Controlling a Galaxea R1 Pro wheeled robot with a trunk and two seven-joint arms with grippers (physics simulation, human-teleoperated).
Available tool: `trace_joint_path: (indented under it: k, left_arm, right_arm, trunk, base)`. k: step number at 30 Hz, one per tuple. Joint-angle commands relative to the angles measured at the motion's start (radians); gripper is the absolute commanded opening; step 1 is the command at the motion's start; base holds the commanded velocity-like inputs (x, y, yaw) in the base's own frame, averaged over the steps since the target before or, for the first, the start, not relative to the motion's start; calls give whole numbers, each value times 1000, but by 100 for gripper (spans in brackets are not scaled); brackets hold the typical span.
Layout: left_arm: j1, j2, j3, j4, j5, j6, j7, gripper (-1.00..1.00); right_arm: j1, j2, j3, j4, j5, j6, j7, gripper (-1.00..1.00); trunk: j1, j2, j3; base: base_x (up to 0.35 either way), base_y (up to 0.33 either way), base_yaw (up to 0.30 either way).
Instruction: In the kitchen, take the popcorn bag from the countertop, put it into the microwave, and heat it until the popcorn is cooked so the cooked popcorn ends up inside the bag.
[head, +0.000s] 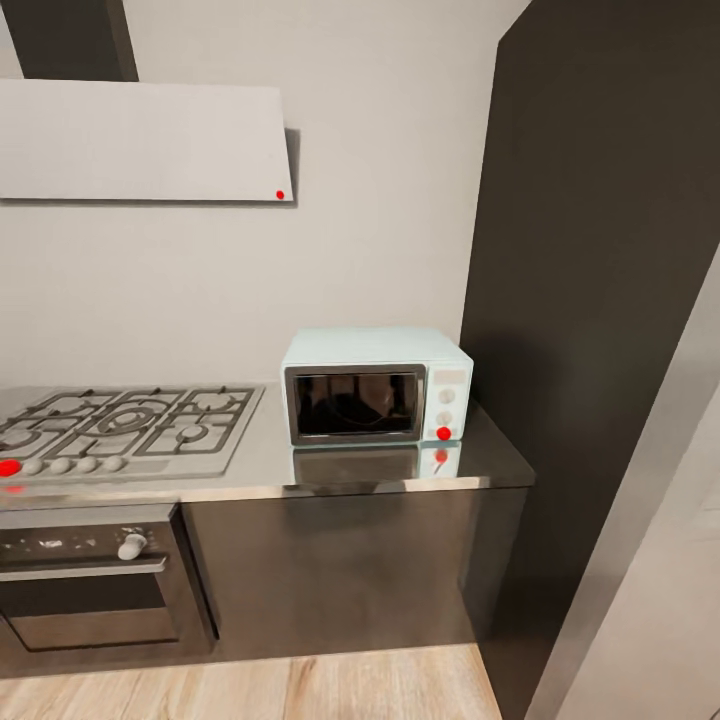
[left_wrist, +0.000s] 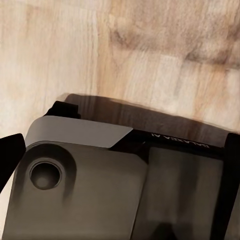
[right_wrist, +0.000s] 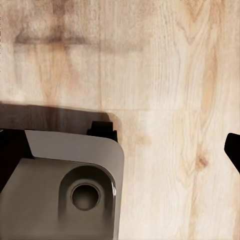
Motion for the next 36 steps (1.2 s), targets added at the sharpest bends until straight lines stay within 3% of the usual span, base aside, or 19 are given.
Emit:
trace_joint_path:
  k: [1, 16, 24, 30, 34, 35, 36]
  left_arm:
    - [0, 0, -8, 0, 6, -3, 4, 100]
    - [0, 2, -7, 0, 8, -3, 5, 100]
    - [0, 1, -8, 0, 8, -3, 5, 100]
    - [0, 0, -8, 0, 8, -3, 5, 100]
    - [0, 0, -8, 0, 8, -3, 5, 100]
    - [0, 0, -8, 0, 8, -3, 5, 100]
    - [0, 0, -8, 0, 8, -3, 5, 100]
  right_arm:
    - [-1, -1, -8, 3, 8, -3, 2, 100]
    - [-1, -1, -9, 3, 7, -4, 2, 100]
    - [-1, 23, -16, -47, 12, -10, 16, 100]
    - [-1, 90, -16, -413, 4, 56, 40, 100]
    - [-1, 164, -14, -702, 3, 261, 61, 100]
    - [-1, 192, -12, -834, 3, 359, 96, 100]
    - [-1, 203, -12, -895, 3, 404, 120, 100]
  trunk:
    - [0, -1, -1]
    - [0, -1, -2]
    - [0, -1, -2]
    - [0, -1, -2]
    - [0, -1, -2]
    - [0, -1, -2]
    - [0, -1, -2]
  base:
    - [0, 0, 0]
    - [0, 0, 64]
    - [0, 0, 1]
    - [0, 0, 0]
    - [0, 0, 0]
    - [0, 0, 0]
    - [0, 0, 0]
